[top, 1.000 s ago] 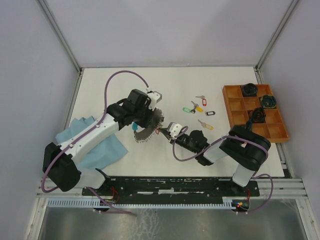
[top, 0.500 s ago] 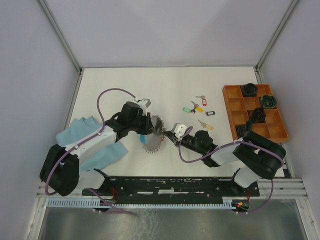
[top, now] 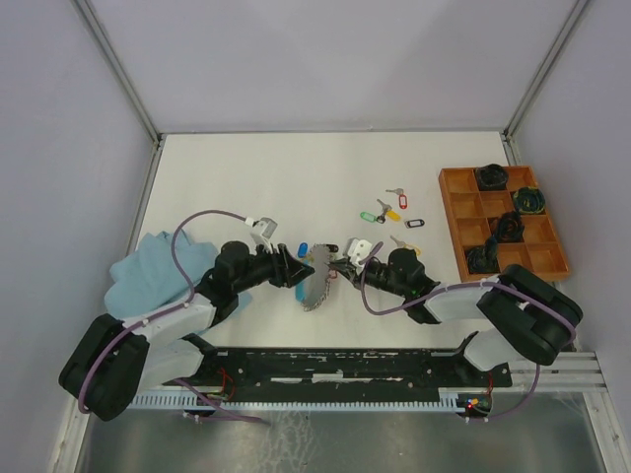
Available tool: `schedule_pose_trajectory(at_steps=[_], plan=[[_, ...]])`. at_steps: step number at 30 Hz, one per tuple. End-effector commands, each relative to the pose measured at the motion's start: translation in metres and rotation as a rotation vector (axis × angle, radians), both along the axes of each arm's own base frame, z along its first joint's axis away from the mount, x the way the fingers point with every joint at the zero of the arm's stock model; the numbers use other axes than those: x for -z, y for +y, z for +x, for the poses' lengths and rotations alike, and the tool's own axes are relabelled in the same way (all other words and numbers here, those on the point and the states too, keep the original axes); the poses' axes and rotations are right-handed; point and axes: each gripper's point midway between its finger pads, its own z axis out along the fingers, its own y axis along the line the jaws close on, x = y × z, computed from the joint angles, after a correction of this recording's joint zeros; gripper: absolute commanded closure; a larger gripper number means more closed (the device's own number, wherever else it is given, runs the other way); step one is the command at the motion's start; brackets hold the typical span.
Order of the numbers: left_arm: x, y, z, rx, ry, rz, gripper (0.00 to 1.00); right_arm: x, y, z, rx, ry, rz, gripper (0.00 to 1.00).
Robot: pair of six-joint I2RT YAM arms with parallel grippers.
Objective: Put the keys on the keyring
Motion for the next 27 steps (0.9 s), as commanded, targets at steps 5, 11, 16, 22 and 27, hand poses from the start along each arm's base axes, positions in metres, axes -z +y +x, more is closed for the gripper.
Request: schedule_pose_trajectory(at_steps=[5, 11, 16, 22, 27], plan=[[-0.055, -0.006, 0.006, 0.058, -0.412, -0.140, 0.35, -0.022, 0.007, 0.003, -0.071, -0.038, 0.009, 0.99], [-0.046, -0.004, 0.017, 0.066, -0.489, -0.044, 0.31, -0.026, 0.009, 0.007, -0.086, -0.032, 0.018, 0.99], [-0.045, -0.003, 0.019, 0.091, -0.571, 0.013, 0.27, -0.031, 0.010, 0.010, -0.108, -0.029, 0.015, 0.99], [-0.057, 0.003, 0.047, -0.024, -0.608, 0.043, 0.24, -0.038, 0.011, 0.017, -0.130, -0.030, 0.004, 0.99], [-0.071, 0.013, 0.070, -0.148, -0.622, 0.069, 0.23, -0.046, 0.012, 0.021, -0.143, -0.041, -0.007, 0.99]])
